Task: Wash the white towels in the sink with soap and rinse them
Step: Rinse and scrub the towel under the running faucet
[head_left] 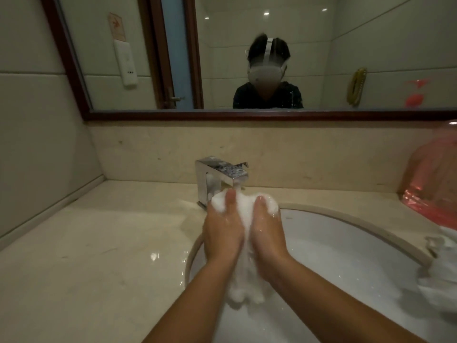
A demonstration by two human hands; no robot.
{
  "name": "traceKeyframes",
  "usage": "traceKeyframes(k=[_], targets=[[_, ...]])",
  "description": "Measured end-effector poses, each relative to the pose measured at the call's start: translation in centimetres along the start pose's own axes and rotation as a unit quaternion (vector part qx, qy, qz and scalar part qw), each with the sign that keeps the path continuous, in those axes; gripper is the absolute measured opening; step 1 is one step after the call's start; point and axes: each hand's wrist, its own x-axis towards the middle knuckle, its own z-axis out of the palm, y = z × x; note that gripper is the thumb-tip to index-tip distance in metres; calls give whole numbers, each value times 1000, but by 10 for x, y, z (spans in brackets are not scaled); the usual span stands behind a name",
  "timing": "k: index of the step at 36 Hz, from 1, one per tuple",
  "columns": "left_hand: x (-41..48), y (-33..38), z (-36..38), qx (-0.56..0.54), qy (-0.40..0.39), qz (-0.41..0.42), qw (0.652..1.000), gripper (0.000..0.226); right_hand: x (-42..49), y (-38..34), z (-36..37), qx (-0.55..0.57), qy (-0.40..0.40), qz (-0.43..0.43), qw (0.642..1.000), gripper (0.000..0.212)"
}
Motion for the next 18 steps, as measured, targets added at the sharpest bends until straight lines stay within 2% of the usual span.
traceKeyframes(k=[3, 5, 9, 11, 13, 15, 18], targets=[[11, -5, -2, 12, -38, -28, 999, 56, -19, -10, 2, 9, 16, -20, 1000, 52], [8, 1, -2, 9, -38, -48, 998, 64, -13, -15, 1, -29, 44, -31, 998, 53], [-12, 14, 2, 23, -46, -32, 998, 68, 3, -18, -10, -14, 80, 7, 997, 42], [-13, 13, 7, 41, -52, -23, 998, 73, 0, -14, -13, -24, 69, 0, 997, 38], [-5, 13, 5, 39, -35, -52, 997, 77, -10, -14, -10, -45, 53, -28, 997, 39], [6, 12, 0, 39, -24, -79, 996, 74, -20, -18, -6, -57, 27, -56, 996, 42], [13, 8, -8, 22, -21, -70, 997, 71, -20, -20, -3, -93, 10, -70, 993, 43]])
